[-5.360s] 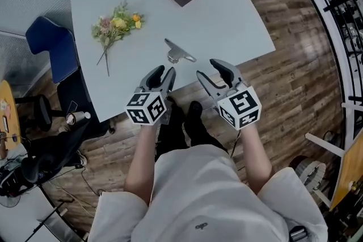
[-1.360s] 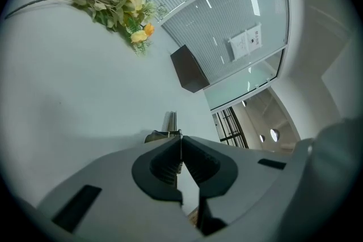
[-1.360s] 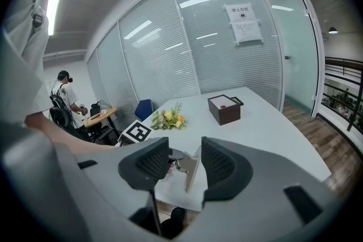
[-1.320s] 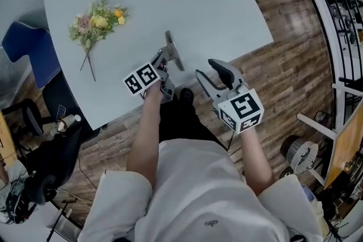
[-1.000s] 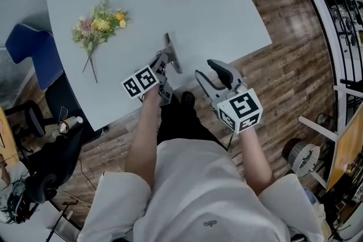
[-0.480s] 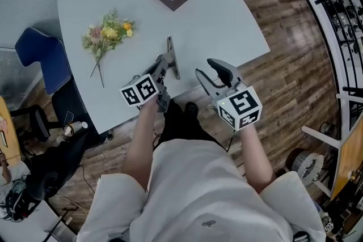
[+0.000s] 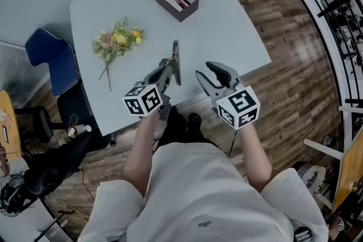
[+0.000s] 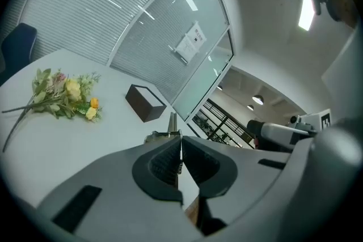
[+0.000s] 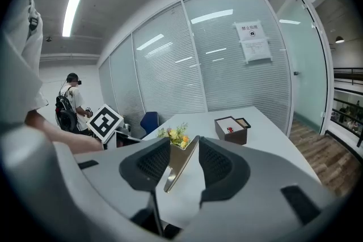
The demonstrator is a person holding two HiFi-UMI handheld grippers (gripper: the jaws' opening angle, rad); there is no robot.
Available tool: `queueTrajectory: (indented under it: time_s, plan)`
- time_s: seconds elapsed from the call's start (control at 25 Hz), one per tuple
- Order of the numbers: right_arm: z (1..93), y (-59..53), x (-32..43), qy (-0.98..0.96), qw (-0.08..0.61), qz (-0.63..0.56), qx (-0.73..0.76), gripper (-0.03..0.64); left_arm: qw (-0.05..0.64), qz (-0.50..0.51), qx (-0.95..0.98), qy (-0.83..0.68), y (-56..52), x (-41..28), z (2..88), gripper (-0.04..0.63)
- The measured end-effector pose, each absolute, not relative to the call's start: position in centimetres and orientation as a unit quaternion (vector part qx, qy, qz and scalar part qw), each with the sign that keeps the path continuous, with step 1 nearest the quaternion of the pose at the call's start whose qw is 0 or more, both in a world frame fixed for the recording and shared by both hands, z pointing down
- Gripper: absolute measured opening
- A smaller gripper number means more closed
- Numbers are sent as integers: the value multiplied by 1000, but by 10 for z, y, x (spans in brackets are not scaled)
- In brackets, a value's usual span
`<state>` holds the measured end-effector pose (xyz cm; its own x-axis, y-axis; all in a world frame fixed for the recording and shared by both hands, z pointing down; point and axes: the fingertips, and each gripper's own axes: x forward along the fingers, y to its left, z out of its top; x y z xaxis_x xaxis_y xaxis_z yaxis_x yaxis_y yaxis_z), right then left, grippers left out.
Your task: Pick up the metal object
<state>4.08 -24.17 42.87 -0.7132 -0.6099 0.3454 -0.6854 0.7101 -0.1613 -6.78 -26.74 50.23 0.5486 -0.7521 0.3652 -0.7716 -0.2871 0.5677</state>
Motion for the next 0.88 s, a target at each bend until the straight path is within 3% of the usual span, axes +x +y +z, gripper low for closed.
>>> queueTrajectory:
  time_s: [0.68,0.88]
  plan:
    - [409,-237,13,-929,123,101,334,133,243,15,829,-503,-235,-85,422,23]
    - [402,-230,11,-933,125,83,326,117,235,-5,839,-491,-229,-79,405,23]
